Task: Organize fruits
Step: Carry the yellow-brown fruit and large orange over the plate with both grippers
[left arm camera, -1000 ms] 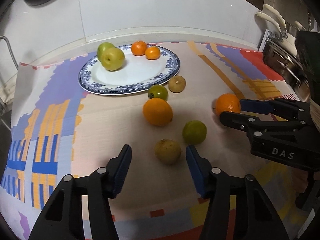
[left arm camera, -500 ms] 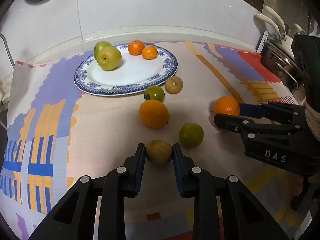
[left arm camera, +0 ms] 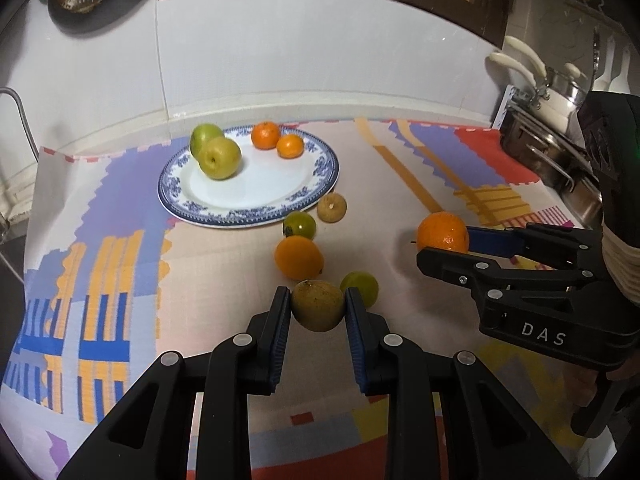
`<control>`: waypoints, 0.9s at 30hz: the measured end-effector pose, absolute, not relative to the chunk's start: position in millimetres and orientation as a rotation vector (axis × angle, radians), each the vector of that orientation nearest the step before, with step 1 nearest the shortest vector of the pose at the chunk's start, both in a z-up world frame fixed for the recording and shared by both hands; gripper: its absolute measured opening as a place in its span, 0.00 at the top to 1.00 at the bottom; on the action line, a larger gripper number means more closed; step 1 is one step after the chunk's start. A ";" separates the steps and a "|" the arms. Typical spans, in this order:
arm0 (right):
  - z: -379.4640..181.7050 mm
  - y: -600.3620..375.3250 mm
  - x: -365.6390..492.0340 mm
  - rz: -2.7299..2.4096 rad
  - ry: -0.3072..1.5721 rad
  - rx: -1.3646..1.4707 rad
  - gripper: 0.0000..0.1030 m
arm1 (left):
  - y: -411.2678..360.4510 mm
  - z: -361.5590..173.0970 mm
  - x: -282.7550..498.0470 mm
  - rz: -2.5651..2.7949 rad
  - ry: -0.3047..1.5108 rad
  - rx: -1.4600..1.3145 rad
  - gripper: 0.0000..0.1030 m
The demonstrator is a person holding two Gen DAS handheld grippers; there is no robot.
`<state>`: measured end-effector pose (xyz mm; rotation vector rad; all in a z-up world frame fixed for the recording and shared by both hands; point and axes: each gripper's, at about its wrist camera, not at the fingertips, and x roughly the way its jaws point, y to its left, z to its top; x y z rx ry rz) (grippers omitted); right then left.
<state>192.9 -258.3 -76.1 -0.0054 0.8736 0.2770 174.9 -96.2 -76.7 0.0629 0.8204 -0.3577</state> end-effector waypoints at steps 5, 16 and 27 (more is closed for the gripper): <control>-61.0 -250.1 182.0 0.276 0.840 0.005 0.59 | -88.4 -62.9 166.8 -0.375 0.782 0.057 0.73; -27.7 -228.8 160.1 0.267 0.757 0.019 0.59 | -67.8 -30.3 153.1 -0.420 0.685 0.056 0.73; -0.3 -210.4 154.7 0.258 0.677 0.021 0.59 | -49.9 -3.5 157.0 -0.430 0.597 0.071 0.73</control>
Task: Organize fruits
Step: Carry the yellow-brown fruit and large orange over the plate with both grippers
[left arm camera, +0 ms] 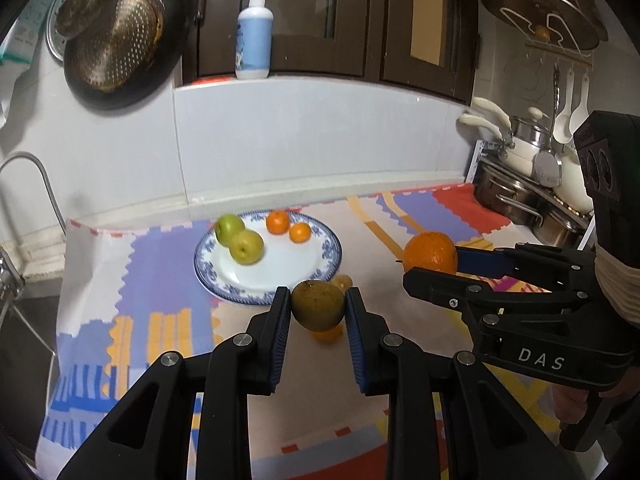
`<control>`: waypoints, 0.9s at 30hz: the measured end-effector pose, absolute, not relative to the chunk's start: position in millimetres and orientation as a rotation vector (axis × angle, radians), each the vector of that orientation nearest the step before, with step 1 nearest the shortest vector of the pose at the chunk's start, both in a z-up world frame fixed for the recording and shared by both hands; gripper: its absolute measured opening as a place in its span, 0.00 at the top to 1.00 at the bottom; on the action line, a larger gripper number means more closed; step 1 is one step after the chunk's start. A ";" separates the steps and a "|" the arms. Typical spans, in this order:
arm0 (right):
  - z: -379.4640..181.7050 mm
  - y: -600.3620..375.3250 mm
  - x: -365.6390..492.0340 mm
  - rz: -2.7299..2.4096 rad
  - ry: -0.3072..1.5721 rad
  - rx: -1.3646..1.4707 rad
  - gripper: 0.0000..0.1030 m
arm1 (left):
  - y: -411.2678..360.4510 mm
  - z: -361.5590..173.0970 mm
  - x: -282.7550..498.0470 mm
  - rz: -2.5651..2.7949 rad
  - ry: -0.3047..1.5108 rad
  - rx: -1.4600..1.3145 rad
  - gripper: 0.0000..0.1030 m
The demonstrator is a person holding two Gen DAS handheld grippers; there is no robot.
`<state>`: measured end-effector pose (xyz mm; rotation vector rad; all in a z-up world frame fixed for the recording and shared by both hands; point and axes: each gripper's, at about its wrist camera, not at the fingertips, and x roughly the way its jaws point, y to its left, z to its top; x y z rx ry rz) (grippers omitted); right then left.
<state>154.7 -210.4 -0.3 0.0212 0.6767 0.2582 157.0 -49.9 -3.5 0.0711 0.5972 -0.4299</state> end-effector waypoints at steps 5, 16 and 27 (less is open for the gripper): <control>8.4 -203.9 161.3 0.262 0.649 0.023 0.59 | -43.6 7.3 165.5 -0.424 0.561 0.081 0.73; 19.9 -194.5 189.5 0.266 0.619 0.016 0.59 | -37.5 15.4 198.1 -0.406 0.533 0.089 0.73; 13.7 -195.9 235.8 0.283 0.642 0.003 0.59 | -41.6 1.6 240.7 -0.381 0.571 0.094 0.73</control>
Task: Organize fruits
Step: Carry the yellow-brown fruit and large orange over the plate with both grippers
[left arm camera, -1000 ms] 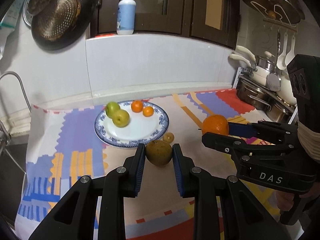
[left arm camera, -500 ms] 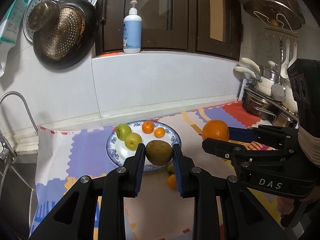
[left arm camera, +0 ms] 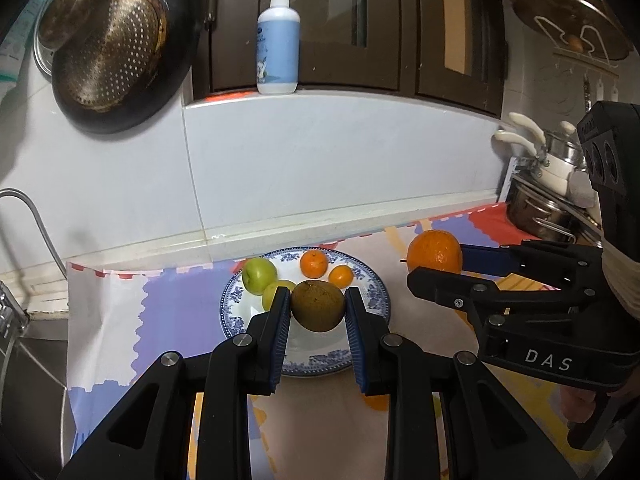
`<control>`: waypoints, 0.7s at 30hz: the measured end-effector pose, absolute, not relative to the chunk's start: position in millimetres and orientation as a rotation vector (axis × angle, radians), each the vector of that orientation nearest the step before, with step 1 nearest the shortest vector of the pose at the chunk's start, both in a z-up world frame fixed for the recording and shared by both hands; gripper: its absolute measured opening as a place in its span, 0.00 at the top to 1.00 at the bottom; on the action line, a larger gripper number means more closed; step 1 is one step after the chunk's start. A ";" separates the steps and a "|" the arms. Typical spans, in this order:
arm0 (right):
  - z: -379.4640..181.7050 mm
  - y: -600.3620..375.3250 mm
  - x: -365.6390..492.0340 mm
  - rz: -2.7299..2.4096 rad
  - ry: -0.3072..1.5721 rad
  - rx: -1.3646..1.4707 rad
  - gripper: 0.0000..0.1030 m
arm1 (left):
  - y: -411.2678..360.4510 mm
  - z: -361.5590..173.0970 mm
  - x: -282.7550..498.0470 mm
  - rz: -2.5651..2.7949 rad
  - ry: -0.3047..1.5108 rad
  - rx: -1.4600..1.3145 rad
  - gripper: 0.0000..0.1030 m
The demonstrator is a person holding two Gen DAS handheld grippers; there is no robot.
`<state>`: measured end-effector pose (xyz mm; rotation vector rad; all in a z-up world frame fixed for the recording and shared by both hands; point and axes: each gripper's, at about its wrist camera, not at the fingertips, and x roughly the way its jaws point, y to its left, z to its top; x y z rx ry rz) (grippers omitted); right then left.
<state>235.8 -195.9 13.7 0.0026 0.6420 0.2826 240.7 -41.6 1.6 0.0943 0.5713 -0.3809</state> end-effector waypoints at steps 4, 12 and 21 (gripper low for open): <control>5.5 -196.6 253.6 0.293 0.665 0.000 0.59 | -43.8 -7.9 257.6 -0.375 0.599 0.095 0.73; -15.9 -195.4 291.9 0.306 0.717 -0.007 0.59 | -44.4 -31.2 291.2 -0.353 0.659 0.091 0.73; -46.7 -191.8 331.4 0.323 0.787 -0.015 0.59 | -42.1 -60.7 319.7 -0.331 0.728 0.082 0.73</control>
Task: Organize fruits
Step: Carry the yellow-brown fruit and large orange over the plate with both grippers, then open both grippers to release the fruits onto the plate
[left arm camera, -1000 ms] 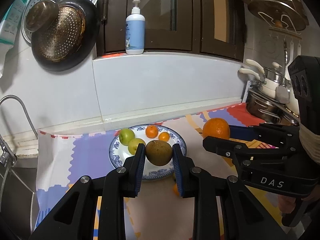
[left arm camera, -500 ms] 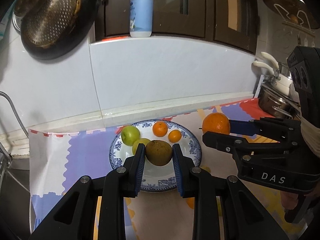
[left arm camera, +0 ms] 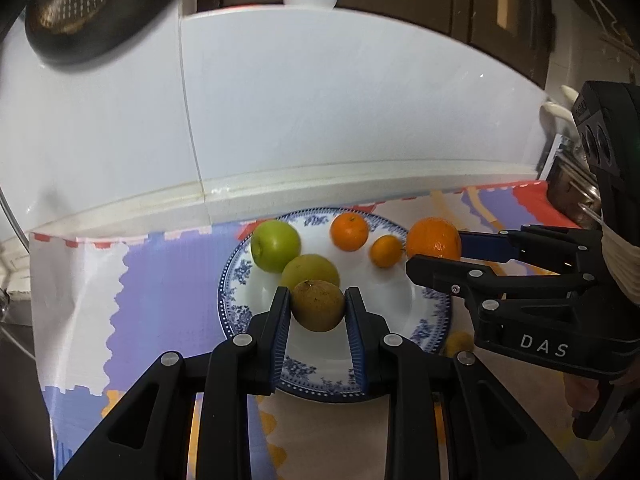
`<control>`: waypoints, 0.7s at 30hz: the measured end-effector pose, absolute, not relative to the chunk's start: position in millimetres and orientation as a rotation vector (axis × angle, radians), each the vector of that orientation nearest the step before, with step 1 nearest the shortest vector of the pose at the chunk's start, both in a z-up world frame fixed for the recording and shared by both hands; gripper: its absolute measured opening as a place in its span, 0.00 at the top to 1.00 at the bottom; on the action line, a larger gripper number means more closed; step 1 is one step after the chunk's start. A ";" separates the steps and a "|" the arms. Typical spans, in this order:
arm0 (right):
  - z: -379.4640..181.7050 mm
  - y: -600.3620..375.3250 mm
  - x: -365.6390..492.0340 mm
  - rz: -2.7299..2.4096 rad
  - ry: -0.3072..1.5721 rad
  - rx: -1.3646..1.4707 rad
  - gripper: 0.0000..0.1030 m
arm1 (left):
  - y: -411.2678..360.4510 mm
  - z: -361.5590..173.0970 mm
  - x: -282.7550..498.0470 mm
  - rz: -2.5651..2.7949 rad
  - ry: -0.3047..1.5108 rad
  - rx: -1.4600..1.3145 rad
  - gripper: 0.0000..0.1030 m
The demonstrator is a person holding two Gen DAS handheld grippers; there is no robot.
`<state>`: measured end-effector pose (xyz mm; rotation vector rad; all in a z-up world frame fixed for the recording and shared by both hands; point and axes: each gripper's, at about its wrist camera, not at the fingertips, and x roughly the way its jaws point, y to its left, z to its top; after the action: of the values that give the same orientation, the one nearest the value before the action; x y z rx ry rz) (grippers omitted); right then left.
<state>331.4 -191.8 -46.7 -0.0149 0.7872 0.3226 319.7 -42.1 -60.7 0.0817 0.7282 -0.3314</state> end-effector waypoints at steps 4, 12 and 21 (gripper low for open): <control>-60.4 -189.1 344.8 0.331 0.820 -0.013 0.59 | -38.9 -74.3 330.1 -0.323 0.762 0.070 0.73; -82.7 -183.6 364.4 0.341 0.875 -0.017 0.59 | -39.0 -98.9 344.8 -0.327 0.820 0.072 0.73; -92.3 -185.2 370.4 0.329 0.898 -0.012 0.59 | -42.6 -109.9 353.0 -0.331 0.848 0.084 0.71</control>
<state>370.4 -185.2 -92.3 -0.0117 0.8982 0.3288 353.0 -42.6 -109.9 0.0836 0.8483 -0.3308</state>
